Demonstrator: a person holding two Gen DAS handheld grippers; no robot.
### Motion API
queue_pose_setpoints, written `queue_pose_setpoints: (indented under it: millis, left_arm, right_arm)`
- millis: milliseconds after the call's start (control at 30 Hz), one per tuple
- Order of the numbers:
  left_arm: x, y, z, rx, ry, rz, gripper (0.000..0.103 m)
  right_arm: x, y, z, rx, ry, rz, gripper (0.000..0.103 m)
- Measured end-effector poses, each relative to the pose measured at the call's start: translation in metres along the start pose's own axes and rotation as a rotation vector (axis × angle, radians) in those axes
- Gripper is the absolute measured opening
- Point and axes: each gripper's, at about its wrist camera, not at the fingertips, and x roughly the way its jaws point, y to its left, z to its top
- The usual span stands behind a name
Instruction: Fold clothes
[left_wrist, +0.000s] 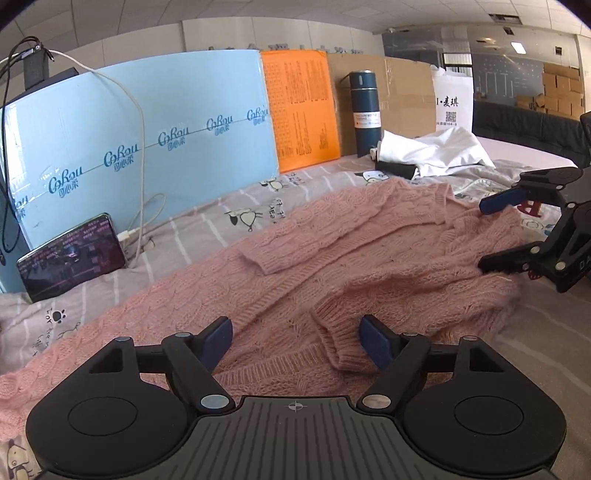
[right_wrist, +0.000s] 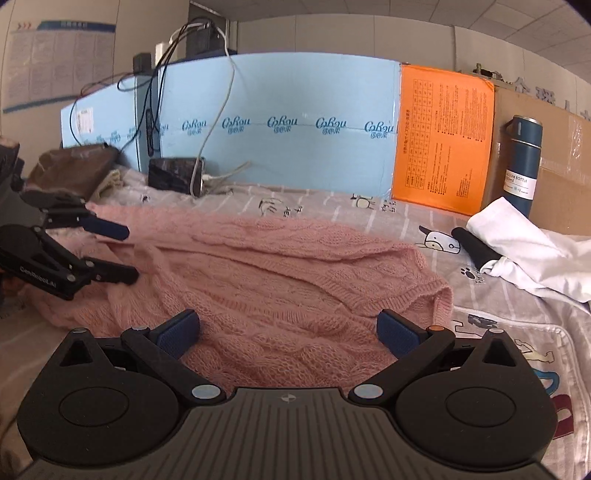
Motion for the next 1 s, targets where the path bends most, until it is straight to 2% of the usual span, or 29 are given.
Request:
queue_pose_setpoints:
  millis: [133, 200, 267, 400, 467, 533, 633, 800, 867, 933, 1000]
  left_arm:
    - [-0.021, 0.010, -0.002, -0.047, -0.073, 0.008, 0.081]
    - [-0.037, 0.017, -0.006, -0.062, -0.126, 0.023, 0.088]
    - [-0.055, 0.026, -0.013, -0.079, -0.185, 0.046, 0.088]
    - [-0.087, 0.044, -0.029, -0.104, -0.221, 0.138, 0.090]
    - [-0.103, 0.052, -0.039, -0.091, -0.227, 0.185, 0.094]
    - [-0.117, 0.058, -0.049, -0.061, -0.215, 0.222, 0.097]
    - [-0.132, 0.064, -0.065, 0.013, -0.144, 0.265, 0.097]
    - [-0.146, 0.070, -0.085, 0.111, -0.002, 0.272, 0.098]
    - [-0.151, 0.072, -0.092, 0.149, 0.055, 0.275, 0.098]
    - [-0.149, 0.074, -0.095, 0.179, 0.102, 0.283, 0.098]
    - [-0.146, 0.076, -0.098, 0.194, 0.119, 0.275, 0.098]
  right_arm:
    - [0.009, 0.000, -0.006, -0.005, 0.045, -0.005, 0.103]
    - [0.007, 0.000, -0.007, -0.001, 0.038, -0.006, 0.103]
    - [-0.003, 0.003, -0.005, -0.015, -0.020, -0.015, 0.103]
    - [-0.037, 0.014, 0.004, -0.043, -0.228, 0.096, 0.103]
    - [-0.042, 0.022, 0.008, -0.093, -0.233, 0.104, 0.103]
    - [-0.044, 0.030, 0.012, -0.153, -0.212, 0.099, 0.103]
    - [-0.046, 0.041, 0.011, -0.230, -0.137, 0.123, 0.103]
    - [-0.051, 0.055, 0.001, -0.332, -0.025, 0.178, 0.100]
    - [-0.053, 0.060, -0.002, -0.363, 0.009, 0.176, 0.094]
    - [-0.053, 0.063, -0.003, -0.393, 0.037, 0.177, 0.077]
    - [-0.051, 0.065, -0.004, -0.422, 0.061, 0.185, 0.067]
